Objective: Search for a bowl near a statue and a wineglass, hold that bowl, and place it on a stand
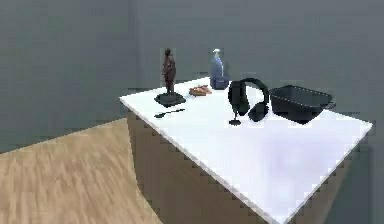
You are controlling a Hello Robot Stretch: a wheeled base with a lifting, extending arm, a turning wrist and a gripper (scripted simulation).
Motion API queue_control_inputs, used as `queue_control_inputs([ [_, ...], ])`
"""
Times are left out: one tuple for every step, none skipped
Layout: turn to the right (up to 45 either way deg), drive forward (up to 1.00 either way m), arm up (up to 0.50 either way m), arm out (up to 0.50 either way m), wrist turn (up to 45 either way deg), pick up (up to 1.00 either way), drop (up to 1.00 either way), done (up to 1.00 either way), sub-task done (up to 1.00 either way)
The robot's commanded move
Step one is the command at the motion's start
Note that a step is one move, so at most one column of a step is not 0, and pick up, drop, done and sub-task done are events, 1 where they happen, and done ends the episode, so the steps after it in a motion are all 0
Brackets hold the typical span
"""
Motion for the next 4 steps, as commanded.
queue_control_inputs([
  [-39.0, 0.00, 0.00, 0.00, 0.0, 0.00, 0.00, 0.00, 0.00],
  [0.0, 0.25, 0.00, 0.00, 0.0, 0.00, 0.00, 0.00, 0.00],
  [-3.0, 0.00, 0.00, 0.00, 0.0, 0.00, 0.00, 0.00, 0.00],
  [0.0, 0.40, 0.00, 0.00, 0.0, 0.00, 0.00, 0.00, 0.00],
])
